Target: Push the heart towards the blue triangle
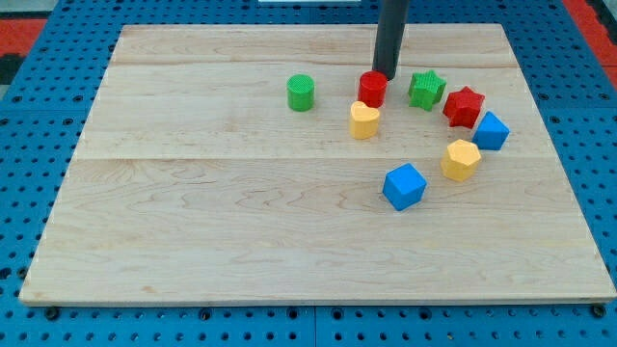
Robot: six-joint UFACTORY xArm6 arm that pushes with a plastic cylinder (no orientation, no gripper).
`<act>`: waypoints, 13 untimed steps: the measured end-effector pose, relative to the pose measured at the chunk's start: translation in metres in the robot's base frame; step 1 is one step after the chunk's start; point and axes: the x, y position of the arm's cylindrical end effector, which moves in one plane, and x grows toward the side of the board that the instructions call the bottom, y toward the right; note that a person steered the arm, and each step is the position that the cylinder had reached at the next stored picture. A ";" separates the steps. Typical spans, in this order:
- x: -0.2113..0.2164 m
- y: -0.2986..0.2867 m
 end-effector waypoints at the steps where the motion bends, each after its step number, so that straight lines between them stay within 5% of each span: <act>1: -0.020 -0.003; 3: -0.002 -0.093; 6: 0.039 -0.124; 8: 0.067 -0.225; 9: 0.095 -0.226; 10: 0.096 -0.123; 11: 0.104 -0.082; 13: 0.073 -0.081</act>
